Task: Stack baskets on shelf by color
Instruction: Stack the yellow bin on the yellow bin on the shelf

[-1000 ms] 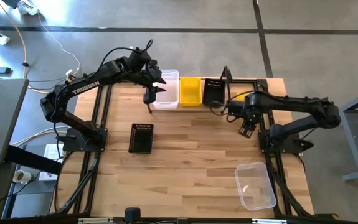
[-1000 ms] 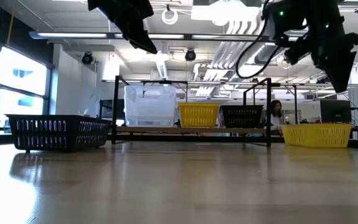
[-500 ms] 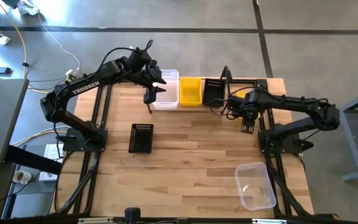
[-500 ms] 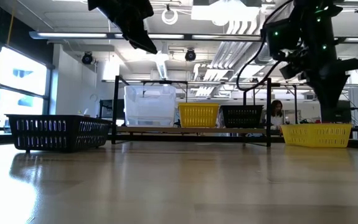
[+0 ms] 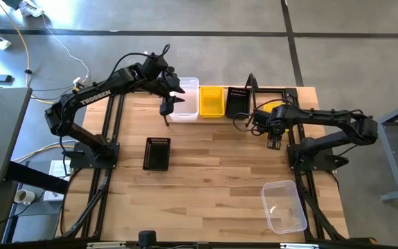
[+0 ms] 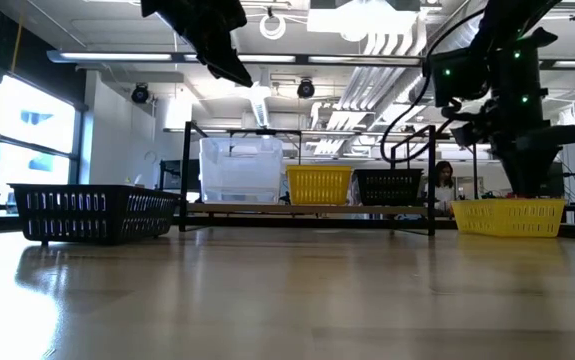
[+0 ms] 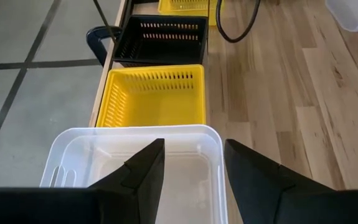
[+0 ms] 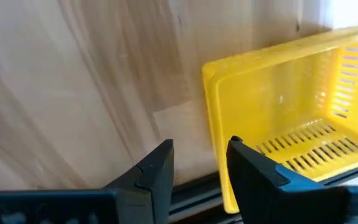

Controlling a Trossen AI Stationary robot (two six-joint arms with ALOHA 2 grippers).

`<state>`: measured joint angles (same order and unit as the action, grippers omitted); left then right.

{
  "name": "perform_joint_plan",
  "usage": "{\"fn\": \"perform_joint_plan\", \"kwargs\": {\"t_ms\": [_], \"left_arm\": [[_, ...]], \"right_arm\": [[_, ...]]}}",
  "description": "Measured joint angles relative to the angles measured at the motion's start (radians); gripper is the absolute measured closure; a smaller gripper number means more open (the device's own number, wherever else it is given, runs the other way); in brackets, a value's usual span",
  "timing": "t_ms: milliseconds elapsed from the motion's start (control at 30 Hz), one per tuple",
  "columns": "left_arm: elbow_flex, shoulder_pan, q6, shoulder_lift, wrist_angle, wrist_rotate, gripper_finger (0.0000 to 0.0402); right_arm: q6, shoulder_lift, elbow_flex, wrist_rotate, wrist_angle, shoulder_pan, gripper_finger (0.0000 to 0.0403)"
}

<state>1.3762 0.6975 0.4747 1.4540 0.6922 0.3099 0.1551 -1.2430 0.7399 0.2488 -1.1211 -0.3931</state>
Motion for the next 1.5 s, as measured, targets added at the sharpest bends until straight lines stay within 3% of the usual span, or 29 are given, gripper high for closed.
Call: {"fn": "perform_joint_plan", "kwargs": {"t_ms": [367,933,1067,1233,1400,1500], "left_arm": [[0.000,0.000,0.026,0.000,0.000,-0.004,0.0245],[0.000,0.000,0.067,0.000,0.000,-0.009,0.0245],[0.000,0.000,0.069,0.000,0.000,-0.011,0.0245],[0.000,0.000,0.070,0.000,0.000,-0.011,0.0245],[0.000,0.000,0.070,0.000,0.000,-0.011,0.0245],[0.000,0.000,0.070,0.000,0.001,-0.011,0.0245]], "right_arm": [[0.022,-0.020,-0.003,0.005,0.024,0.000,0.0269],[0.083,-0.209,-0.003,0.036,0.098,-0.073,0.0271],[0.077,-0.218,-0.003,0.035,0.092,-0.074,0.0304],[0.016,-0.215,0.002,0.033,0.056,-0.064,0.0391],[-0.030,-0.215,0.050,0.047,-0.017,-0.032,0.0394],[-0.081,-0.215,0.096,0.003,-0.087,-0.015,0.0400]]}}
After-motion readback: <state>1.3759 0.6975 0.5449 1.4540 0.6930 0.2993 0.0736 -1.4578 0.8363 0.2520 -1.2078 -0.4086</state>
